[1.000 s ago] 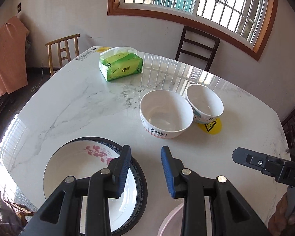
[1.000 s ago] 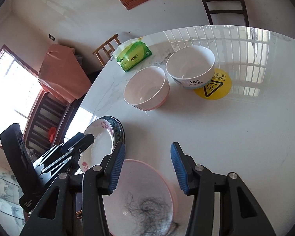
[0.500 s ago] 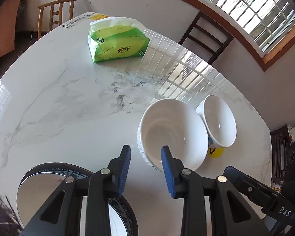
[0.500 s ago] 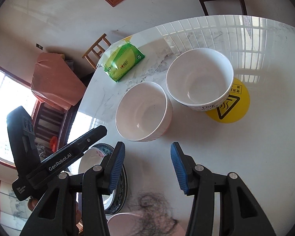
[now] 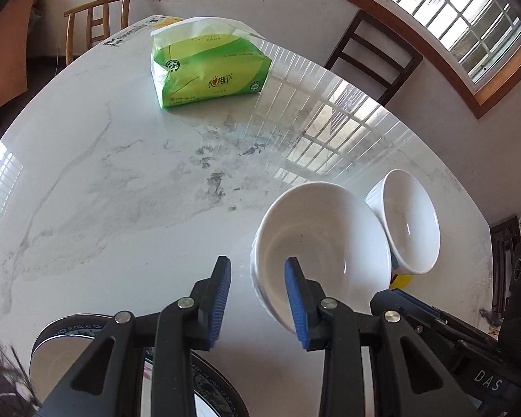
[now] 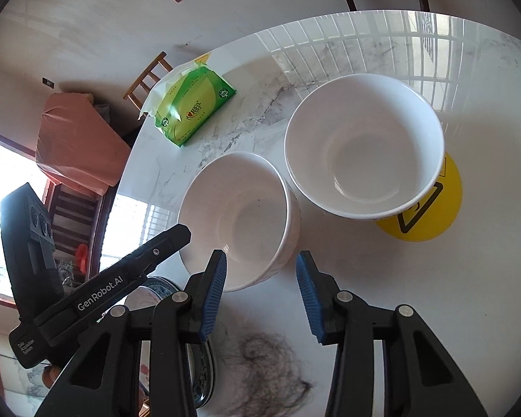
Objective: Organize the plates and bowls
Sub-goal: 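Close the left gripper on the white bowl rim and lift it, then carry the white bowl over the pink bowl and lower it inside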
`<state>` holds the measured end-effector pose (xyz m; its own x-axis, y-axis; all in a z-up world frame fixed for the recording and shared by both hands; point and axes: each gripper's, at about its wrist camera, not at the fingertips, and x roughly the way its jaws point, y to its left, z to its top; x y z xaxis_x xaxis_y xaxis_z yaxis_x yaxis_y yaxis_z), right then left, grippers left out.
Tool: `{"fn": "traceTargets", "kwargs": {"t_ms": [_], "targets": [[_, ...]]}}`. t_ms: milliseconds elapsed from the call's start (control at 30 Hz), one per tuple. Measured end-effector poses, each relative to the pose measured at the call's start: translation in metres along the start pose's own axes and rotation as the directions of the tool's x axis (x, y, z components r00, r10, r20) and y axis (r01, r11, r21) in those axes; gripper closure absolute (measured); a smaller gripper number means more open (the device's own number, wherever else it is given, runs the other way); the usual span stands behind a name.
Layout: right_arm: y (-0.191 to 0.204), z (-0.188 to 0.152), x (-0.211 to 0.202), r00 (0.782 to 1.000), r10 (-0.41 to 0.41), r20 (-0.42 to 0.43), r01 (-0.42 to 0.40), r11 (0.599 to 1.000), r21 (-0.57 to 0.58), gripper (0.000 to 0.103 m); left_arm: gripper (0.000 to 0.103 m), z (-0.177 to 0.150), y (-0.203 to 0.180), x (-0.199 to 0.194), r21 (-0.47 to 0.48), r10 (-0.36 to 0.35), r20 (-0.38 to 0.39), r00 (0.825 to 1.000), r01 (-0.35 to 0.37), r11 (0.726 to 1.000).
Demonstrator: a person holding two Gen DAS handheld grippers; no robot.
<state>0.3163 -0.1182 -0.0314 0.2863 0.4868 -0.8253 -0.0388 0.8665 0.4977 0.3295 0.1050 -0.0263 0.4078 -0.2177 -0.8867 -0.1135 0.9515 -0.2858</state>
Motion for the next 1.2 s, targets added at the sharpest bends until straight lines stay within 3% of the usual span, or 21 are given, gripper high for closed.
{"fn": "traceTargets", "kwargs": {"t_ms": [233, 467, 533, 600, 700, 1000, 1200], "targets": [[0.001, 0.002, 0.009, 1.000, -0.021, -0.014, 0.021, 1.000, -0.005, 0.063, 0.070, 0.001, -0.001, 0.009, 0.009, -0.001, -0.002, 1.000, 0.001, 1.000], [0.002, 0.005, 0.021, 0.998, -0.053, -0.031, 0.053, 0.999, -0.012, 0.065, 0.074, -0.005, -0.010, 0.026, 0.067, 0.061, -0.065, 0.996, -0.057, 0.996], [-0.001, 0.005, 0.025, 0.997, -0.062, -0.041, 0.061, 0.998, -0.006, 0.072, 0.083, -0.008, -0.015, 0.026, 0.105, 0.108, -0.042, 0.993, -0.103, 0.989], [-0.005, 0.006, 0.027, 0.998, -0.055, -0.038, 0.055, 0.998, 0.002, 0.082, 0.087, -0.012, -0.018, 0.024, 0.106, 0.142, -0.015, 0.990, -0.140, 0.984], [-0.007, 0.005, 0.027, 0.998, -0.051, -0.037, 0.051, 0.999, -0.001, 0.087, 0.090, -0.016, -0.018, 0.020, 0.099, 0.170, 0.015, 0.985, -0.171, 0.980], [0.001, -0.004, 0.011, 0.999, -0.006, -0.033, 0.005, 1.000, -0.031, 0.088, 0.089, -0.036, -0.024, -0.031, 0.079, 0.171, 0.120, 0.978, -0.181, 0.980], [0.003, -0.025, -0.020, 0.998, 0.058, -0.016, -0.059, 0.997, -0.046, 0.088, 0.089, -0.070, -0.039, -0.071, 0.086, 0.155, 0.178, 0.972, -0.172, 0.981]]}}
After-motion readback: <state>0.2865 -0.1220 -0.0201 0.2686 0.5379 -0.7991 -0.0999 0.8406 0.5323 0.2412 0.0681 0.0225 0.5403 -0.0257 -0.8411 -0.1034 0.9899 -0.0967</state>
